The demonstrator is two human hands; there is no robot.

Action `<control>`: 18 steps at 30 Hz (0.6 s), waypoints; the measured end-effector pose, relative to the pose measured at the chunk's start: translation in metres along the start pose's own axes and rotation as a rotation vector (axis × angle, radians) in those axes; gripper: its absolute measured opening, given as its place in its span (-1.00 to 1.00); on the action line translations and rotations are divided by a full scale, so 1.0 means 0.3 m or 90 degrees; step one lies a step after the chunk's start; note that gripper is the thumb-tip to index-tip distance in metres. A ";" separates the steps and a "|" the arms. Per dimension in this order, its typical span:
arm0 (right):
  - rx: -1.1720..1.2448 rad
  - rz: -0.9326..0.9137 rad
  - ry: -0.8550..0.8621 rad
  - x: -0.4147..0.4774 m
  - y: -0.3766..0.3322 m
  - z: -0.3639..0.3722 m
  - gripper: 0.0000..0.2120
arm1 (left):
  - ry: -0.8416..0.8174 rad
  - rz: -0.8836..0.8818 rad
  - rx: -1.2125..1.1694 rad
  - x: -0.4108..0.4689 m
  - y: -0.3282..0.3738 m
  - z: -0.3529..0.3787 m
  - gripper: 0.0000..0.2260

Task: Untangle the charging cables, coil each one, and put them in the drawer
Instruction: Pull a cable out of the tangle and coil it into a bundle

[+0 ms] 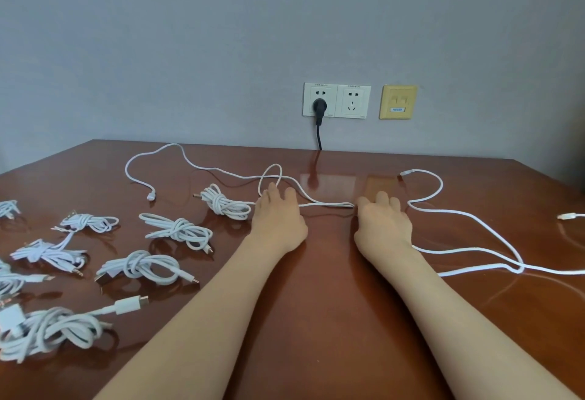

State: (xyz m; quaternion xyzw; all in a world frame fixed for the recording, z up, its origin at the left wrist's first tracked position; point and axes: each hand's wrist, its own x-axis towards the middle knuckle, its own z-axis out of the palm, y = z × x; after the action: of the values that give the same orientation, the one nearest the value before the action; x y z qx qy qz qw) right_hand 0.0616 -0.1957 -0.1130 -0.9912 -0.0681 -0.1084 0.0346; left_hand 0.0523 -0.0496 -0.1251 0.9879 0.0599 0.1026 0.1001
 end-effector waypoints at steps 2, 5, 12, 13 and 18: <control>-0.006 0.008 0.003 0.003 0.003 0.000 -0.64 | -0.017 -0.013 0.020 0.005 -0.006 0.000 -0.68; -0.001 -0.005 0.012 0.003 0.004 0.005 -0.63 | -0.017 -0.026 0.051 0.000 0.000 0.001 -0.67; 0.131 -0.237 0.021 0.002 -0.024 0.025 -0.50 | 0.073 -0.133 0.123 0.017 -0.042 -0.052 -0.44; 0.146 -0.276 -0.005 0.000 -0.034 0.033 -0.49 | 0.049 -0.170 0.129 0.019 -0.057 -0.054 -0.47; 0.147 -0.286 -0.078 0.009 -0.049 0.064 -0.52 | -0.058 -0.297 0.138 0.031 -0.103 -0.051 -0.47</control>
State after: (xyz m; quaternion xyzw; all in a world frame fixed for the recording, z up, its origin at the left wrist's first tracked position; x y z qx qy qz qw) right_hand 0.0661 -0.1794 -0.1302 -0.9454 -0.3002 -0.0448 0.1187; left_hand 0.0550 -0.0156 -0.1152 0.9559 0.2920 0.0254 0.0170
